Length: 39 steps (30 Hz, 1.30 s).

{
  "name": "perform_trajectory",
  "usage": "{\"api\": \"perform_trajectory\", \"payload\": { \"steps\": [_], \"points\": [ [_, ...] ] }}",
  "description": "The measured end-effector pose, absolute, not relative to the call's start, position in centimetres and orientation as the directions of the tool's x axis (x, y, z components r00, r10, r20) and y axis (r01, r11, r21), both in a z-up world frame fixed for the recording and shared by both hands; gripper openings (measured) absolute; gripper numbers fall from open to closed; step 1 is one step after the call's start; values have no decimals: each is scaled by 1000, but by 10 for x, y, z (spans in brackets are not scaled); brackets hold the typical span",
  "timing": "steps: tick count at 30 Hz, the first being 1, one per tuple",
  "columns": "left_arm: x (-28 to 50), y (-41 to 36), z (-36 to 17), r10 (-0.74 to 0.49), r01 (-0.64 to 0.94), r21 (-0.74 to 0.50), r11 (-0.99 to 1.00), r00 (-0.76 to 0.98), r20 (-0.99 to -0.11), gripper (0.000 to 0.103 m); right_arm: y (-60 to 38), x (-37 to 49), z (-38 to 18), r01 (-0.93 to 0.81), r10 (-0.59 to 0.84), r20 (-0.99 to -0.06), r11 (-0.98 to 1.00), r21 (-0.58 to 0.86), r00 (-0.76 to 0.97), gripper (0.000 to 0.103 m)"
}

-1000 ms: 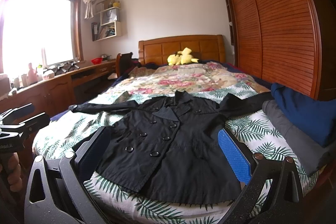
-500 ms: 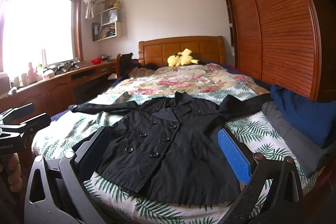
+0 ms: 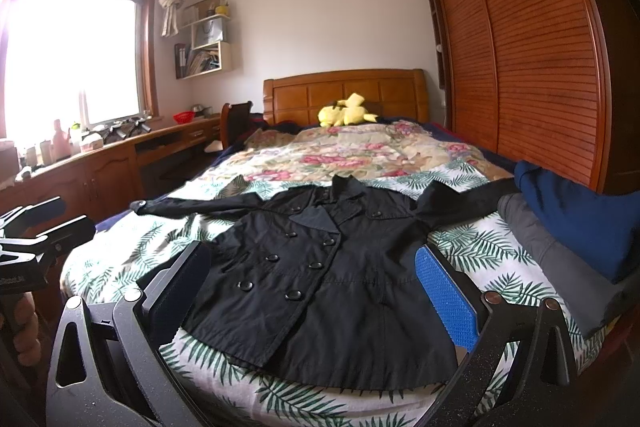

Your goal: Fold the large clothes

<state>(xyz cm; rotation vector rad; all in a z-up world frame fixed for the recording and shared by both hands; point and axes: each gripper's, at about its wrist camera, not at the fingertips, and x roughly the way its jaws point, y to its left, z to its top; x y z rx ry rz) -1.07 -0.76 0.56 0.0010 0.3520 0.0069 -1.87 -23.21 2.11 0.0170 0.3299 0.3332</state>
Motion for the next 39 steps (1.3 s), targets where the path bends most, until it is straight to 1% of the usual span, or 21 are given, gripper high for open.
{"api": "perform_trajectory", "payload": {
  "steps": [15,20,26,31,39],
  "points": [
    [-13,-7,8,5,-3,8,1000,940,-342,103,-233,-19,22,-317,322,-313,946,68,894,103],
    [-12,-7,7,7,-5,7,1000,937,-349,103,-235,-18,32,-316,321,-313,946,68,894,103],
    [-2,-4,-1,10,-10,3,1000,928,-372,103,-236,-14,32,-318,322,-322,946,67,890,103],
    [12,4,-13,31,-31,6,999,914,-404,103,-234,-8,18,-327,329,-336,943,63,883,103],
    [26,16,-28,59,-64,3,998,898,-435,103,-218,13,8,-377,372,-346,924,56,861,103]
  ]
}}
